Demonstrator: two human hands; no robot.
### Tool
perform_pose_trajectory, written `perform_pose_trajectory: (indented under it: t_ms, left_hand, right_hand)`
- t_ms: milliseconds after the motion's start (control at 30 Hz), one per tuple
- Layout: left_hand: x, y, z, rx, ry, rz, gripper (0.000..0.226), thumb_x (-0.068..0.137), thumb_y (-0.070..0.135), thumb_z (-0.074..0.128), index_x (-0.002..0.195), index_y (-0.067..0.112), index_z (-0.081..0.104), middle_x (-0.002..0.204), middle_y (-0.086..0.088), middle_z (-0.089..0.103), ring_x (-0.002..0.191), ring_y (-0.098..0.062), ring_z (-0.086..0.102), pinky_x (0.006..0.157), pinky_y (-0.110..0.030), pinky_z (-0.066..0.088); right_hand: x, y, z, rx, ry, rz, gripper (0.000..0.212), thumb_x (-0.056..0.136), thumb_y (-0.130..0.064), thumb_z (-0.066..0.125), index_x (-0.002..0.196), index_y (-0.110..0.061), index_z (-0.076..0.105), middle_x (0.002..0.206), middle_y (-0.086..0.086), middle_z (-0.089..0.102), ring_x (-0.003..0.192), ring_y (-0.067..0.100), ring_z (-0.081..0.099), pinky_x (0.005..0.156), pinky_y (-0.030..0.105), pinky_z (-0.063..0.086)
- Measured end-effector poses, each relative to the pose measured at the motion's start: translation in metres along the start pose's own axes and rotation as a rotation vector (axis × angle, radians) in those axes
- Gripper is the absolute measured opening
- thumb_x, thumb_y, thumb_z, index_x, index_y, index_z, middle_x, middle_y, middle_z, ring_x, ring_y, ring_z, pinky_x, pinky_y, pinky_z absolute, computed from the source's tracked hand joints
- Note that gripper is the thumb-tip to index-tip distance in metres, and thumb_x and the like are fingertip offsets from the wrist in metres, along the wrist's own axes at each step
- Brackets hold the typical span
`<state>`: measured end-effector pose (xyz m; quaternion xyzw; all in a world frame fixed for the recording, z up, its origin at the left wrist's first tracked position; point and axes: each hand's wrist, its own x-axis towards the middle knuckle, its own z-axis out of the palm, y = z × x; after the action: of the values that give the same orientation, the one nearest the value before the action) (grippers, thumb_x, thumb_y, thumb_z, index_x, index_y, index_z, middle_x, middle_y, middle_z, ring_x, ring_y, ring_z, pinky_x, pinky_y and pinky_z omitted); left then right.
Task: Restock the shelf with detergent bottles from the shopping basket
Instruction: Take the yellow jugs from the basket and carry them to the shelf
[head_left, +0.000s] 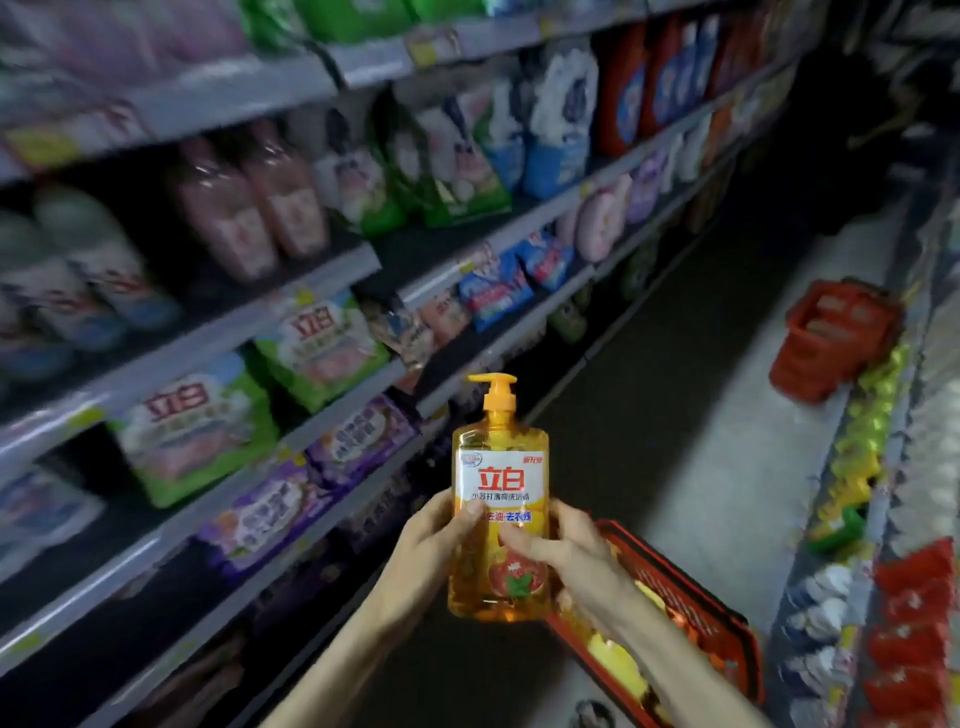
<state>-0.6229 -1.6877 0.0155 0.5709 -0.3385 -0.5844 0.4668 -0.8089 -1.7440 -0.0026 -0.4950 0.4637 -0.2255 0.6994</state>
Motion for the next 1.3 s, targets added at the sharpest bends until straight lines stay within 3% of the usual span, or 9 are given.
perform_pose_trajectory:
  t_ms: [133, 233, 300, 367, 500, 667, 833, 1100, 1300]
  left_hand:
    - [-0.043, 0.029, -0.044, -0.051, 0.12, 0.116, 0.036, 0.107, 0.026, 0.055, 0.142, 0.02, 0.056, 0.13, -0.006, 0.074, 0.12, -0.027, 0.072, 0.102, -0.05, 0.059]
    - [-0.07, 0.048, -0.072, -0.062, 0.211, 0.21, 0.033, 0.108, 0.023, 0.052, 0.14, 0.024, 0.057, 0.128, -0.002, 0.076, 0.116, -0.022, 0.074, 0.087, -0.035, 0.064]
    - [-0.086, 0.061, -0.088, -0.02, 0.279, 0.267, 0.035, 0.107, 0.028, 0.053, 0.142, 0.028, 0.055, 0.129, 0.003, 0.075, 0.117, -0.017, 0.073, 0.087, -0.031, 0.063]
    - [-0.1, 0.073, -0.104, 0.022, 0.355, 0.32, 0.041, 0.103, 0.034, 0.056, 0.144, 0.03, 0.053, 0.133, 0.005, 0.073, 0.121, -0.014, 0.071, 0.095, -0.035, 0.061]
    - [-0.123, 0.095, -0.125, 0.051, 0.526, 0.413, 0.042, 0.104, 0.032, 0.055, 0.146, 0.024, 0.052, 0.135, -0.002, 0.071, 0.125, -0.02, 0.069, 0.103, -0.042, 0.058]
    - [-0.161, 0.118, -0.139, 0.062, 0.786, 0.482, 0.036, 0.109, 0.032, 0.052, 0.144, 0.022, 0.056, 0.134, -0.001, 0.072, 0.126, -0.021, 0.069, 0.106, -0.046, 0.056]
    - [-0.207, 0.131, -0.152, 0.042, 1.059, 0.5, 0.036, 0.107, 0.034, 0.054, 0.14, 0.022, 0.059, 0.131, 0.0, 0.074, 0.123, -0.019, 0.07, 0.106, -0.046, 0.056]
    - [-0.314, 0.13, -0.16, 0.075, 1.413, 0.535, 0.034, 0.107, 0.037, 0.054, 0.139, 0.026, 0.058, 0.127, 0.007, 0.076, 0.119, -0.014, 0.072, 0.099, -0.037, 0.06]
    - [-0.414, 0.122, -0.185, 0.111, 1.568, 0.59, 0.031, 0.102, 0.033, 0.054, 0.133, 0.028, 0.058, 0.119, 0.013, 0.078, 0.112, -0.01, 0.074, 0.083, -0.024, 0.062]
  right_hand:
    - [-0.004, -0.046, 0.06, -0.107, -0.106, -0.109, 0.051, 0.086, -0.035, 0.084, 0.131, -0.023, 0.064, 0.121, -0.004, 0.079, 0.114, 0.014, 0.074, 0.104, 0.041, 0.058]
    - [-0.002, -0.075, 0.096, -0.173, -0.205, -0.172, 0.043, 0.089, -0.033, 0.082, 0.127, -0.03, 0.062, 0.118, -0.014, 0.078, 0.113, 0.005, 0.073, 0.093, 0.026, 0.06]
    - [0.001, -0.095, 0.118, -0.219, -0.266, -0.221, 0.043, 0.089, -0.033, 0.082, 0.127, -0.03, 0.063, 0.119, -0.013, 0.078, 0.114, 0.005, 0.072, 0.096, 0.028, 0.059]
    - [0.006, -0.113, 0.139, -0.257, -0.321, -0.266, 0.044, 0.089, -0.034, 0.083, 0.129, -0.028, 0.064, 0.121, -0.01, 0.078, 0.115, 0.007, 0.072, 0.103, 0.037, 0.058]
    - [0.02, -0.144, 0.175, -0.307, -0.457, -0.333, 0.049, 0.087, -0.033, 0.085, 0.13, -0.024, 0.065, 0.12, -0.007, 0.078, 0.114, 0.012, 0.074, 0.104, 0.042, 0.058]
    - [0.029, -0.185, 0.229, -0.331, -0.706, -0.418, 0.044, 0.086, -0.017, 0.084, 0.126, -0.015, 0.067, 0.108, 0.0, 0.082, 0.101, 0.016, 0.079, 0.081, 0.03, 0.064]
    - [0.024, -0.208, 0.292, -0.39, -0.959, -0.482, 0.044, 0.084, -0.019, 0.086, 0.124, -0.021, 0.068, 0.111, -0.005, 0.081, 0.103, 0.014, 0.078, 0.087, 0.035, 0.064]
    - [-0.034, -0.209, 0.404, -0.42, -1.327, -0.582, 0.046, 0.079, -0.026, 0.087, 0.122, -0.023, 0.069, 0.109, -0.012, 0.08, 0.103, 0.008, 0.077, 0.08, 0.024, 0.062]
    - [-0.103, -0.189, 0.495, -0.395, -1.46, -0.653, 0.048, 0.084, -0.023, 0.089, 0.127, -0.018, 0.068, 0.116, -0.004, 0.079, 0.109, 0.015, 0.076, 0.094, 0.04, 0.063]
